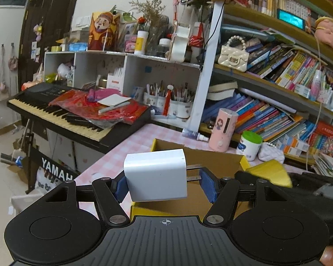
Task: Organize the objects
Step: 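Lift the white cube with the left gripper while the right gripper carries the tape roll to the yellow box, then open the right gripper to drop the tape roll while the left gripper drops the white cube into the box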
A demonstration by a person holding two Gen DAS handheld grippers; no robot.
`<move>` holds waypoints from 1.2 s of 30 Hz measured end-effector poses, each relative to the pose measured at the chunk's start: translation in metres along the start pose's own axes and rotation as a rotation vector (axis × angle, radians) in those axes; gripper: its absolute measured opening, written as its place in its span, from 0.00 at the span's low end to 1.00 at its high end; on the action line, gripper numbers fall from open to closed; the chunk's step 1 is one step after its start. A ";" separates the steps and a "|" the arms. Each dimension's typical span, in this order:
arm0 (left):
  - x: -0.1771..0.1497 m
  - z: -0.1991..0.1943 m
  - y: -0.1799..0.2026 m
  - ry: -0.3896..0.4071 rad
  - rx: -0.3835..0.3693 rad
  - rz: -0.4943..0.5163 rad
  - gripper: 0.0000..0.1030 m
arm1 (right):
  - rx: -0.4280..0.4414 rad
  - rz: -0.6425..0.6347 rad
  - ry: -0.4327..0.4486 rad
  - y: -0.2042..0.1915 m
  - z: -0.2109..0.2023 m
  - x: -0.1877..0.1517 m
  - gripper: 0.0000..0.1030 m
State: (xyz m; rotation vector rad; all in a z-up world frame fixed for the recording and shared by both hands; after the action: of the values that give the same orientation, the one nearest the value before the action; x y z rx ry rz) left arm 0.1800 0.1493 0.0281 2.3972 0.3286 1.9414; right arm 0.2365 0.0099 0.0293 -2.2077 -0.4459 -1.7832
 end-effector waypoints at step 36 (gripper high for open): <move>-0.054 0.104 0.036 -0.238 0.068 0.082 0.63 | 0.499 0.047 -0.454 0.067 0.131 -0.059 0.33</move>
State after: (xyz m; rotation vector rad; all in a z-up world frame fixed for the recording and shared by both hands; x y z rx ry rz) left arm 0.2753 0.1145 -0.0405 2.6893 0.2943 1.6728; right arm 0.3695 -0.0044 -0.0567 -2.2009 -0.8205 -0.9854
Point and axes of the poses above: each gripper's, at about its wrist camera, not at the fingertips, and z roughly the way its jaws point, y to its right, x to its top, the point moved 2 cm from there along z, roughly the way its jaws point, and after that the axes turned 13 degrees about y, right-handed, at the moved point
